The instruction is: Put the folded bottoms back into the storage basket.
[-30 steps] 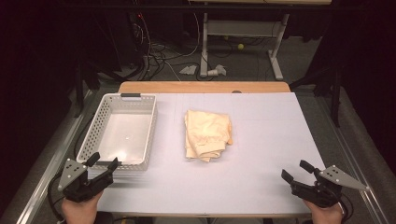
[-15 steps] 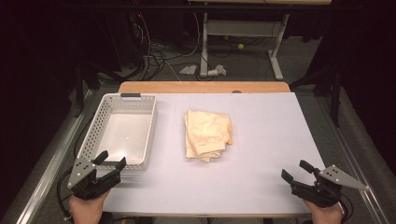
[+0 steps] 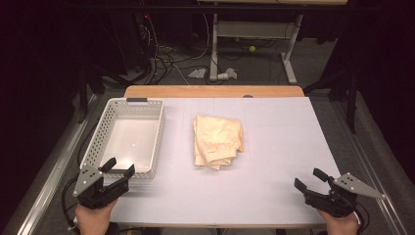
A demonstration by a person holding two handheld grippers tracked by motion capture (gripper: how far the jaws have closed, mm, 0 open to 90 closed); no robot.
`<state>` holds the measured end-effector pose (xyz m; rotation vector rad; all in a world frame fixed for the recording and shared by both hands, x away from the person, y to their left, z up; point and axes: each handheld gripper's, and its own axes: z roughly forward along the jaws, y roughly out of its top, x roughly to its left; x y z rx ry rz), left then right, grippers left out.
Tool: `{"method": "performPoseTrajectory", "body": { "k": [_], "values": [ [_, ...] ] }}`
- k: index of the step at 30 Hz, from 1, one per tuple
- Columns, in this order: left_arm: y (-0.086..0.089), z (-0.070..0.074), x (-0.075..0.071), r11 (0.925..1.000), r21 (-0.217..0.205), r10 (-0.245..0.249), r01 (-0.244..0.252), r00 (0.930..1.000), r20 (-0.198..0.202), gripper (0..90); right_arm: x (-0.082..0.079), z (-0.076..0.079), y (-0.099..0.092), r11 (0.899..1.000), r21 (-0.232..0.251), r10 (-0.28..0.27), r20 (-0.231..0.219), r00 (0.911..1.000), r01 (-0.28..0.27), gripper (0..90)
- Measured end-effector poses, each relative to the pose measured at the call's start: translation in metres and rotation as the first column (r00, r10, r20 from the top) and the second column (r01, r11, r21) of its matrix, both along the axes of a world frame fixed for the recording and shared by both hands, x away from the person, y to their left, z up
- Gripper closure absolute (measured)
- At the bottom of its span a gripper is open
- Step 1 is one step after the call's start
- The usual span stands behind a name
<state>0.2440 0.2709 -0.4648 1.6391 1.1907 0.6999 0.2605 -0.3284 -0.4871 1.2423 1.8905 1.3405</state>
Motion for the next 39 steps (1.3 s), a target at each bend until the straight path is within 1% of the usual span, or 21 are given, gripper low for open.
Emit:
{"method": "performPoseTrajectory", "body": {
  "k": [6,10,27,39],
  "values": [
    [-0.003,0.0,0.001,1.0,0.0,-0.008,0.008,1.0,0.002,30.7,0.0,0.0,0.0,1.0,0.002,0.008,-0.004,1.0,-0.008,19.7],
    [-0.007,0.0,0.002,0.9996,0.017,-0.023,0.023,0.9997,0.006,30.7,0.0,0.0,0.0,1.0,0.006,0.011,0.004,0.9999,-0.011,19.7],
    [-0.018,0.0,0.007,0.9983,0.016,-0.056,0.056,0.9984,-0.003,30.7,0.0,0.0,0.0,1.0,0.005,0.013,0.0,0.9999,-0.013,19.8],
    [-0.021,0.0,0.008,0.9974,0.019,-0.069,0.069,0.9976,-0.001,30.7,0.0,0.0,0.0,1.0,0.004,0.012,-0.002,0.9999,-0.012,19.8]
  ]
}}
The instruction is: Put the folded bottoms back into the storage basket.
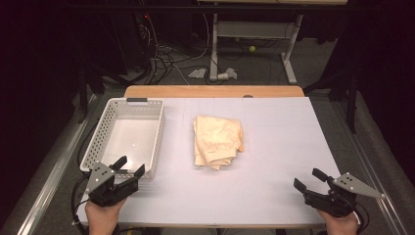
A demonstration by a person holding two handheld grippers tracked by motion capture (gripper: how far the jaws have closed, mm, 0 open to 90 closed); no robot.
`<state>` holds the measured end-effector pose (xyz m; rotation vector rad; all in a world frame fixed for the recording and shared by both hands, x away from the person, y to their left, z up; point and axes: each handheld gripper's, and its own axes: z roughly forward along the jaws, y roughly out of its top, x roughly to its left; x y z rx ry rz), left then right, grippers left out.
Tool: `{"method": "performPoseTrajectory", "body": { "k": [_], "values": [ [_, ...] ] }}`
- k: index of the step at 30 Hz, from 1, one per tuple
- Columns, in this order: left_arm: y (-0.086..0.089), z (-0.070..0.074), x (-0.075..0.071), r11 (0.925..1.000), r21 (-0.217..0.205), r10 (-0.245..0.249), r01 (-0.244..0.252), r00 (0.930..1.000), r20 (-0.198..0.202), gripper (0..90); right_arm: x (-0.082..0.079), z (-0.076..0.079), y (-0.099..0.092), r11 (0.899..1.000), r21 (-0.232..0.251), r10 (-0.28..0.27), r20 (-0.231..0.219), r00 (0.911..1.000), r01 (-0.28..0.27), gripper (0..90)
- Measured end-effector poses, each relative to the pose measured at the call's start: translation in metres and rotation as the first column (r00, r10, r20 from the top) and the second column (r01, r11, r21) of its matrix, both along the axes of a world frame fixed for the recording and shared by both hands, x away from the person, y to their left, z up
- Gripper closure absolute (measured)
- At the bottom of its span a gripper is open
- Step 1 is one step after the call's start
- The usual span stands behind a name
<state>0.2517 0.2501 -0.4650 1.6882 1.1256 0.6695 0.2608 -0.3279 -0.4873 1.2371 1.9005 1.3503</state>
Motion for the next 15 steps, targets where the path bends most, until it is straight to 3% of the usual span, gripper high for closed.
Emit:
{"method": "performPoseTrajectory", "body": {
  "k": [15],
  "values": [
    [-0.009,0.0002,0.0036,0.9993,0.0,-0.037,0.037,0.9993,-0.007,30.7,0.0002,0.0,0.0008,1.0,-0.005,-0.001,0.0,1.0,0.001,19.9]
  ]
}}
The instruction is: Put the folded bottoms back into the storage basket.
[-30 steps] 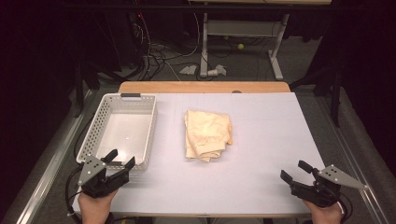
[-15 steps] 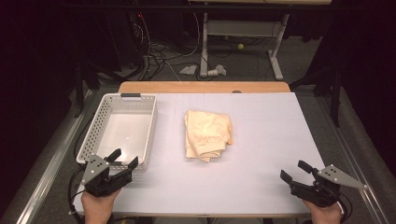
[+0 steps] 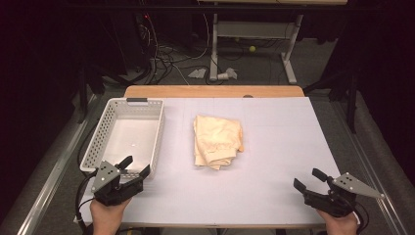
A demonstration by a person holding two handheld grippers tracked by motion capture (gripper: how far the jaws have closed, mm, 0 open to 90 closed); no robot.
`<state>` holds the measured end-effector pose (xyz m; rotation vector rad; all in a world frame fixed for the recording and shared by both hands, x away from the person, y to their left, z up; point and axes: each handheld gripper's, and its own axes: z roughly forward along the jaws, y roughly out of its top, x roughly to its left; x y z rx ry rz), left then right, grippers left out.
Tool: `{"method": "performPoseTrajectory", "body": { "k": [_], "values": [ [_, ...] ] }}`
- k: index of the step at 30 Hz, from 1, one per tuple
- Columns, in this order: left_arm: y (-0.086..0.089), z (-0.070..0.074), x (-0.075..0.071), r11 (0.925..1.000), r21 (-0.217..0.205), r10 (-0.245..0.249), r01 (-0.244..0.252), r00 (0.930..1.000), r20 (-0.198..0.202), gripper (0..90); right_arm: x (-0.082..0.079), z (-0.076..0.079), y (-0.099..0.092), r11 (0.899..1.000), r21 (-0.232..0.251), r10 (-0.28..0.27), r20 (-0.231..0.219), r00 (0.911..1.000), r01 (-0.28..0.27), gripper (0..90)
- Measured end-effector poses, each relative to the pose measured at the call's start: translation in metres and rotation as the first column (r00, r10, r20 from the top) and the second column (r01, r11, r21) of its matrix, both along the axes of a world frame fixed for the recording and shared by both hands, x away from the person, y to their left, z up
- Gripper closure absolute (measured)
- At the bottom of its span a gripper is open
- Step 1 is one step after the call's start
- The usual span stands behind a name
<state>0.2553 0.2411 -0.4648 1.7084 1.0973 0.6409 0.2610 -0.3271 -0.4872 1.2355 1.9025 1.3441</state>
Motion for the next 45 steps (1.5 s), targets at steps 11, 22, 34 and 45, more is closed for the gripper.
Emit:
{"method": "performPoseTrajectory", "body": {
  "k": [11,22,34,45],
  "values": [
    [-0.01,0.001,0.004,0.9994,0.003,-0.033,0.033,0.9995,0.0,30.7,0.0,0.0,0.0,1.0,0.001,0.0,-0.003,1.0,0.0,19.9],
    [-0.018,0.001,0.009,0.9982,-0.01,-0.059,0.059,0.9982,-0.004,30.7,0.001,0.0,0.0,1.0,0.001,0.002,-0.005,1.0,-0.002,19.9],
    [-0.033,0.0,0.015,0.9956,-0.016,-0.093,0.092,0.9957,-0.01,30.7,0.001,-0.001,0.0,1.0,0.002,0.004,-0.007,1.0,-0.004,19.9],
    [-0.042,-0.001,0.018,0.9936,-0.022,-0.111,0.11,0.9938,-0.008,30.5,0.001,-0.001,0.0,1.0,0.003,0.007,-0.008,0.9999,-0.007,19.8]
  ]
}}
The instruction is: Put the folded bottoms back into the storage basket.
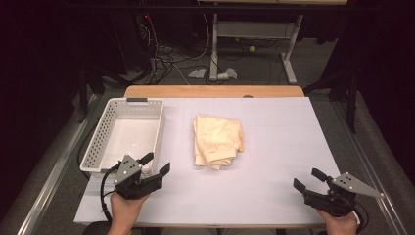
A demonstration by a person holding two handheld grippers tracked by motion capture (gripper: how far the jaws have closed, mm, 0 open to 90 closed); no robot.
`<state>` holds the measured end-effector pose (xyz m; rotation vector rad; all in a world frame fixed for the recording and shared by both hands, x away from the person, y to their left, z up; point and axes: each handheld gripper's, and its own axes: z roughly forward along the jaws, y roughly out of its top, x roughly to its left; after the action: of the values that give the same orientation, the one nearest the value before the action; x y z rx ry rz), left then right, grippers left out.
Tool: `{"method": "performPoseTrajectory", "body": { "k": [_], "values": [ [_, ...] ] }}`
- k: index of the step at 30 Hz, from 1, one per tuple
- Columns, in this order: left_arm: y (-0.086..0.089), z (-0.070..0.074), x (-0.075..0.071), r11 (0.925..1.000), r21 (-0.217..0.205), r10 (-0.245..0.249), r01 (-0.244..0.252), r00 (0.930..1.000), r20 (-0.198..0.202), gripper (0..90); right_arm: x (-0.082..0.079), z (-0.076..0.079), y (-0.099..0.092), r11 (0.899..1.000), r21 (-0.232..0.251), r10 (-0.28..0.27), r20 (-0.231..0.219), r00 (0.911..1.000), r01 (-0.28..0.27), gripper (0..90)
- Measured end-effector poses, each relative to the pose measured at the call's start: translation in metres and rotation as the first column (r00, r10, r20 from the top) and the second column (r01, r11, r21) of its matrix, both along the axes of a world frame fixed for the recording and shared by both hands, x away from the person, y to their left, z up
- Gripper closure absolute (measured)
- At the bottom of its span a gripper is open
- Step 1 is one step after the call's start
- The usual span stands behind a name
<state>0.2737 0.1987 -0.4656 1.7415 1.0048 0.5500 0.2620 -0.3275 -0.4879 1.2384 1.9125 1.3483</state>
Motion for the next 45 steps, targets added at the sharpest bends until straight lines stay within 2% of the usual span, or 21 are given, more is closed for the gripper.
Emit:
{"method": "performPoseTrajectory", "body": {
  "k": [30,40,45],
  "values": [
    [-0.029,-0.004,0.012,0.9972,0.017,-0.072,0.072,0.9971,-0.024,30.3,0.0,0.0,0.001,1.0,0.0,0.005,-0.003,1.0,-0.005,19.8],
    [-0.038,-0.005,0.016,0.9958,0.018,-0.089,0.09,0.9957,-0.024,30.3,0.0,0.0,0.001,1.0,-0.002,0.008,-0.002,1.0,-0.008,19.8],
    [-0.04,-0.004,0.017,0.9955,0.004,-0.095,0.095,0.9953,-0.021,30.3,0.0,0.0,0.001,1.0,-0.003,0.008,-0.003,1.0,-0.008,19.8]
  ]
}}
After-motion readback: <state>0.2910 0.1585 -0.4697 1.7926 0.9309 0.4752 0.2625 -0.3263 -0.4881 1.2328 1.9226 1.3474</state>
